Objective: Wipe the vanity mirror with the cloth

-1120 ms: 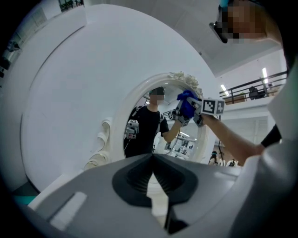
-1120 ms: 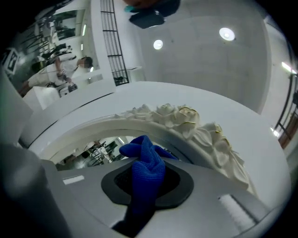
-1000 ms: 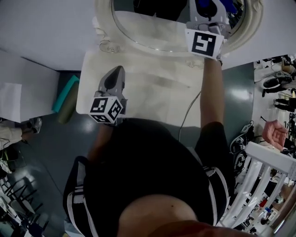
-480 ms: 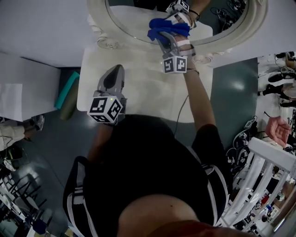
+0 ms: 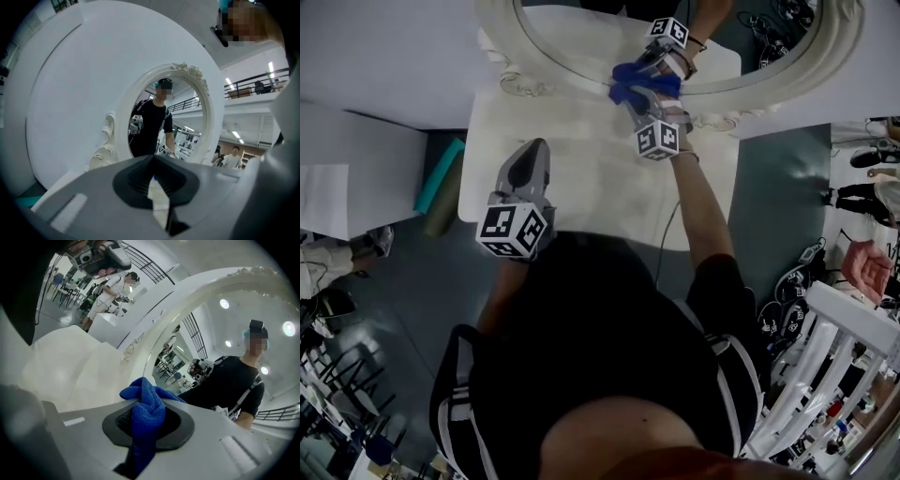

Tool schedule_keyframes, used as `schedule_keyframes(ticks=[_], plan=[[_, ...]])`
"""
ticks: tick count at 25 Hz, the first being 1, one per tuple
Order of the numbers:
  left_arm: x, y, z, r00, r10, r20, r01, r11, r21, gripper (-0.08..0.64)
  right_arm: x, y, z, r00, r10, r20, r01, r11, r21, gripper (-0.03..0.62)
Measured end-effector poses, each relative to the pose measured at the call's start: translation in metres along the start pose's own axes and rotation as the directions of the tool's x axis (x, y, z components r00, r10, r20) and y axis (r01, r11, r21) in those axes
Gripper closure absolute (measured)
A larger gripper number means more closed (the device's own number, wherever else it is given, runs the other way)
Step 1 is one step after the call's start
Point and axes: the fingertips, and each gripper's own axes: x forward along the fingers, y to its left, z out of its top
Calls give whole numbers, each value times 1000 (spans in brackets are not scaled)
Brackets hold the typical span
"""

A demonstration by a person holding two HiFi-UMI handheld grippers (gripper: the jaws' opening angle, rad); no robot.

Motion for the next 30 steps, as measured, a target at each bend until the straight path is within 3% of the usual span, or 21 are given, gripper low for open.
schedule_keyframes(ticks=[5,7,9,10,12,15,16,18,21,25,27,30], plan=[[-4,-3,3,1000,-6,7,6,1000,1,552,-2,-1,2,999,42,-9,-41,999,25,545],[-3,-5,3,1000,-21,16,21,1000,-2,552,-6,-6,6,999,33,21,-35,994,102,545],[-1,-7,2,999,-39,23,39,999,-1,552,-22,-25,18,993,-61,100,35,969,243,543],[-1,-8,2,999,-47,26,47,999,0,552,-36,-41,26,979,-138,148,82,940,331,543],[1,-9,3,998,-61,31,61,998,0,552,-71,-79,44,922,-315,226,161,842,514,543],[0,-13,7,996,-81,41,81,997,-1,552,-135,-134,68,805,-539,246,219,656,722,543],[-1,-15,8,995,-87,44,88,996,-2,552,-159,-153,77,750,-610,254,235,605,761,543],[-2,-20,11,994,-99,53,99,995,-1,552,-205,-192,92,633,-730,257,292,533,794,543],[-4,-23,13,992,-109,59,109,994,3,552,-263,-250,108,513,-832,213,460,476,749,543],[-9,-19,13,993,-105,59,105,994,0,552,-315,-313,139,401,-891,213,707,449,547,543],[-10,-16,14,993,-100,61,100,995,-1,552,-321,-332,157,398,-885,244,805,464,370,543],[-11,-12,16,993,-96,64,97,995,0,552,-301,-345,172,488,-852,191,861,506,57,543]])
